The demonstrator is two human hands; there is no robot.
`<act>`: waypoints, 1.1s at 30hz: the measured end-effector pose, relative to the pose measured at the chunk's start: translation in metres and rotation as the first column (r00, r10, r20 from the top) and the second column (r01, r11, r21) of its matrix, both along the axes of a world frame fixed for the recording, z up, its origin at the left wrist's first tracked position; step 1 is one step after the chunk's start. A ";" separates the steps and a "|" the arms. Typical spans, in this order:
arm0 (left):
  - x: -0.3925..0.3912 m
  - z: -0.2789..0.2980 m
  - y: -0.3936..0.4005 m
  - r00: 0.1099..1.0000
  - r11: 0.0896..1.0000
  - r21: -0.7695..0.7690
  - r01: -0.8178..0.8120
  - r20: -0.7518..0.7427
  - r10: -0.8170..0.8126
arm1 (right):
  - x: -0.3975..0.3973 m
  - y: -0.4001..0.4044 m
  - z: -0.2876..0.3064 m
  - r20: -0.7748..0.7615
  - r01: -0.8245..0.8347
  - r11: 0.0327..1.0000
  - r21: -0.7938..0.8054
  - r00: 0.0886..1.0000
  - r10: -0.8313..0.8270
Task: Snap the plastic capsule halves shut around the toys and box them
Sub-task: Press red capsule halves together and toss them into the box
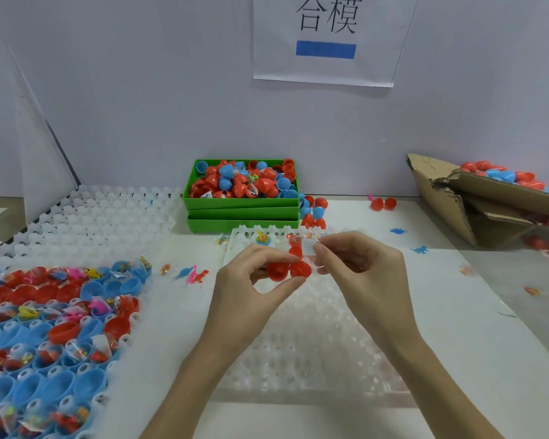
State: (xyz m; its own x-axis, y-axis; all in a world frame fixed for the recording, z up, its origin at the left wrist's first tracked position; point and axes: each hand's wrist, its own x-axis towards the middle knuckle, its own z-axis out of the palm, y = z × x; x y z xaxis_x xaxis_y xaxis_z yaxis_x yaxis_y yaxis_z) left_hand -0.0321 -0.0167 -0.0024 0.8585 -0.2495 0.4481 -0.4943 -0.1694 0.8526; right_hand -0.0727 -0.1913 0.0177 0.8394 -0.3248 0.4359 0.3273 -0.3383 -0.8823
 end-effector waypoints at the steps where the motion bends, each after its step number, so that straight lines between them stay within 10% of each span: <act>1: 0.000 0.000 -0.001 1.000 1.000 0.009 -0.010 0.020 0.009 | -0.001 0.000 0.000 0.007 0.013 1.000 -0.002 1.000 -0.013; 13: -0.003 -0.002 -0.003 0.977 0.993 0.096 -0.067 0.206 0.047 | -0.005 0.004 -0.003 -0.108 -0.007 0.960 -0.281 0.994 -0.024; 33: -0.003 -0.003 -0.003 0.997 0.996 -0.087 0.003 0.083 0.004 | -0.004 0.007 -0.004 -0.170 -0.016 1.000 0.016 0.985 0.019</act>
State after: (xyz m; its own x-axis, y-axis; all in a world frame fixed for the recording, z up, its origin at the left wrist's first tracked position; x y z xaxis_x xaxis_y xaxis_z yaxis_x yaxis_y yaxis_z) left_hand -0.0350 -0.0195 -0.0051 0.8174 -0.2062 0.5379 -0.5640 -0.0969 0.8201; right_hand -0.0763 -0.1842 0.0139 0.9066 -0.3146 0.2813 0.1776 -0.3203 -0.9305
